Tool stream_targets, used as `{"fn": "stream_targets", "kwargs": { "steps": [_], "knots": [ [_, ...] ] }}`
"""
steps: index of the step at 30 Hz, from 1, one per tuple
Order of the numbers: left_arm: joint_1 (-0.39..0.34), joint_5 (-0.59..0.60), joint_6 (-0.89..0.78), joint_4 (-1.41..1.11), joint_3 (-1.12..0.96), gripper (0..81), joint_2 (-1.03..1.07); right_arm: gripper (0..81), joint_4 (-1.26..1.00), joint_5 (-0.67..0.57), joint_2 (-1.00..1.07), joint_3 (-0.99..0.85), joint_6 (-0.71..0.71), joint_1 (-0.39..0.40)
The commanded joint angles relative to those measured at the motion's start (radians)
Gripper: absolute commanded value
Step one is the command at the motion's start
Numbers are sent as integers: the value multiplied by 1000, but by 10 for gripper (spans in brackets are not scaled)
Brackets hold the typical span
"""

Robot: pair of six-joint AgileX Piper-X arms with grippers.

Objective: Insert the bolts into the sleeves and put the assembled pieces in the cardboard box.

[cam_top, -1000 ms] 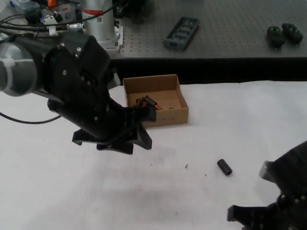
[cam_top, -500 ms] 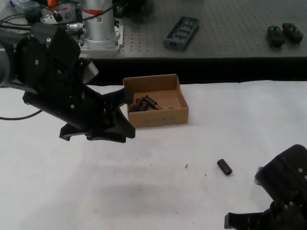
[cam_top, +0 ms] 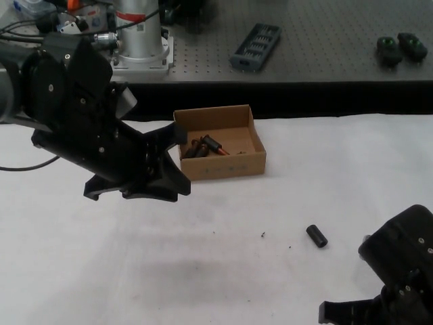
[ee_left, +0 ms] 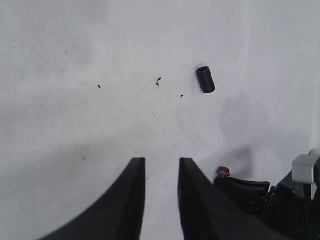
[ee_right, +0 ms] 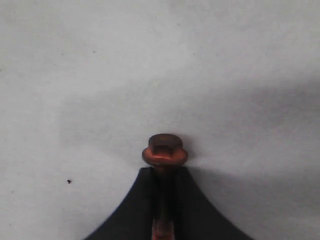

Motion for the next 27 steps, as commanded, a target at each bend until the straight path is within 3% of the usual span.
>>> {"fn": "stream_targets", "kwargs": {
  "steps": [1, 9, 16, 23, 27],
  "knots": [
    [2, 17, -9, 2, -11, 179, -17, 43, -3, 11, 11, -4, -22, 2],
    [-74, -26, -85, -176, -6, 179, -3, 43, 26, 26, -68, -58, -120, 2],
    [-182, -55, -329, -397, -6, 179, 101, 43, 137, 148, -260, -175, -245, -47],
    [-199, -60, -432, -494, -6, 179, 164, 43, 227, 184, -458, -196, -309, -125],
    [-230, -69, -467, -553, -9, 179, 198, 43, 226, 184, -537, -208, -319, -133]
  ]
}}
